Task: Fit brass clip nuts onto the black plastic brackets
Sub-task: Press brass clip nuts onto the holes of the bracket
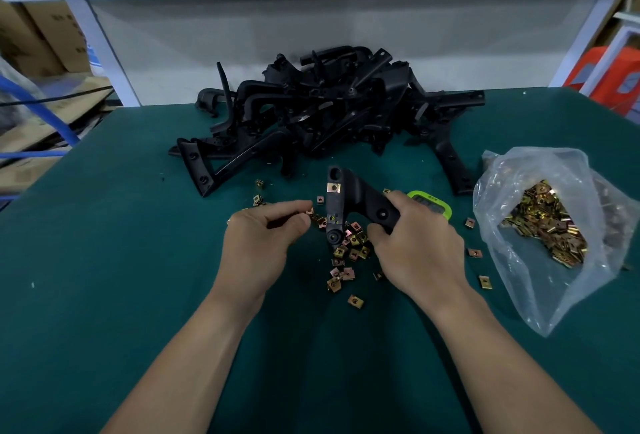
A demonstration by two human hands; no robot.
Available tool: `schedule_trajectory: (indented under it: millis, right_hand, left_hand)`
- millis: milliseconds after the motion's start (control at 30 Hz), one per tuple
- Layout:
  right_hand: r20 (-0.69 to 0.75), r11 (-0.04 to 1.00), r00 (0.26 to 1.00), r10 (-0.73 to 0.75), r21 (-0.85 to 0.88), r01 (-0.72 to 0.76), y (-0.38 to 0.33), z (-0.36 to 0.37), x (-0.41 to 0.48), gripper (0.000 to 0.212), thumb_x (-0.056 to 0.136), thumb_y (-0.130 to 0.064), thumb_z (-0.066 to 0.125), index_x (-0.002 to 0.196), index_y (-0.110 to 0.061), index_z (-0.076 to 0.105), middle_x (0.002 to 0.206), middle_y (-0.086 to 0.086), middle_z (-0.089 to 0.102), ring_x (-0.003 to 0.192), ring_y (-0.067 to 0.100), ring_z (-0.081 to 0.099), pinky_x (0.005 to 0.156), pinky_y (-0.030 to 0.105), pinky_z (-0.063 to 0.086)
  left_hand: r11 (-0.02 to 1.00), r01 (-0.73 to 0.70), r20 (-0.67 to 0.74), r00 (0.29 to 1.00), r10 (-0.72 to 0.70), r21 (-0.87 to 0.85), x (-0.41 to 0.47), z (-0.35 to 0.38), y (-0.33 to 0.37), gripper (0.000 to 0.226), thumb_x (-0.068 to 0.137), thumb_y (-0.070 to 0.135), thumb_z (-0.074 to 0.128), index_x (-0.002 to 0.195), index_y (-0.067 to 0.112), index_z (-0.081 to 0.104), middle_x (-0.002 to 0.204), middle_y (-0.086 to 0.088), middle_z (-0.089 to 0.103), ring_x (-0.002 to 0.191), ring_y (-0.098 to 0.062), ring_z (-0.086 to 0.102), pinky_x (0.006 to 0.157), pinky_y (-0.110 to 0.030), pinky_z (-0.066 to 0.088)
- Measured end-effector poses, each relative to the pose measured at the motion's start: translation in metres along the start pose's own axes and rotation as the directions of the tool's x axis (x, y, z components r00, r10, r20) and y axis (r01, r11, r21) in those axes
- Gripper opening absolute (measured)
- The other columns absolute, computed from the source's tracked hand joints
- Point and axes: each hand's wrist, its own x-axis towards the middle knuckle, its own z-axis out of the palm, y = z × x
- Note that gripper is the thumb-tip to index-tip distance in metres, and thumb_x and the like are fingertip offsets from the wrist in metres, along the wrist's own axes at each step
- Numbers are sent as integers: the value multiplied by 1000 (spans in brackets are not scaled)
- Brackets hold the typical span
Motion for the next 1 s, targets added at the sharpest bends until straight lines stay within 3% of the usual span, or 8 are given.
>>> schedule_trajectory:
  millis: [67, 167, 267, 333, 533, 667, 767, 1000]
  right_hand:
    - [-1, 1000, 1000, -2, 2, 2, 0, 0, 0, 11, 87, -35, 62, 95, -32, 55, 67, -13, 54, 58, 6, 46, 50, 25, 25]
    - [0, 1000, 1000, -4, 0, 4, 0, 0, 0, 12, 87, -35, 63, 94, -31, 54, 66, -13, 54, 58, 4, 46, 51, 23, 24]
    - [4, 1000, 1000, -9, 5, 9, 1, 0, 0, 11, 87, -35, 63, 93, -32, 54, 67, -13, 54, 59, 5, 47, 51, 27, 26]
    - [10, 1000, 1000, -8, 7, 8, 1, 0, 1, 11, 87, -35, 63, 93, -32, 54, 68, -13, 55, 61, 10, 50, 54, 31, 29]
    - [4, 1000, 1000, -11, 12, 11, 1, -1, 0, 16, 87, -36, 63, 101, -32, 58, 71, -14, 54, 65, 20, 53, 59, 33, 33]
    - [-1, 999, 1000, -26, 28, 26, 2, 0, 1, 13, 87, -36, 64, 98, -32, 57, 69, -14, 54, 61, 7, 48, 53, 28, 28]
    - [7, 999, 1000, -28, 43, 28, 3, 0, 2, 14, 86, -36, 64, 98, -32, 57, 70, -14, 55, 64, 12, 53, 56, 31, 33]
    - [44, 998, 998, -46, 42, 44, 2, 0, 1, 14, 84, -35, 63, 87, -31, 51, 66, -11, 56, 63, 16, 55, 56, 32, 37]
  left_hand:
    - [999, -18, 14, 1000, 17, 29, 0, 2, 0, 28, 97, 11, 68, 101, 36, 77, 85, 7, 77, 69, 2, 62, 71, -12, 52]
    - [999, 14, 50, 999, -12, -38, -1, 7, 1, 23, 101, 9, 62, 115, 27, 65, 82, -8, 76, 63, -14, 67, 62, -21, 56]
    - [989, 80, 25, 997, -77, -128, -2, 8, 1, 13, 97, 11, 68, 104, 3, 61, 75, -13, 75, 58, -21, 70, 53, -24, 56]
    - [978, 106, 25, 994, -103, -178, -1, 6, 0, 15, 94, 11, 71, 94, -2, 63, 74, -13, 75, 60, -20, 70, 54, -24, 56]
    - [961, 132, 93, 989, -112, -243, 3, 2, -2, 12, 88, -4, 73, 99, -1, 75, 79, -11, 76, 69, -17, 72, 65, -21, 58]
    - [977, 136, 146, 983, -112, -167, 3, 4, 0, 19, 92, -2, 69, 93, 12, 83, 76, -4, 74, 67, -9, 66, 67, -17, 55]
    - [978, 149, 177, 977, -123, -144, 3, 4, -1, 26, 95, 2, 67, 87, 20, 84, 75, -1, 71, 65, -6, 62, 67, -16, 54]
    - [974, 154, 140, 982, -131, -169, 3, 4, -3, 15, 93, 3, 69, 94, 13, 82, 74, -2, 72, 65, -7, 63, 64, -16, 53]
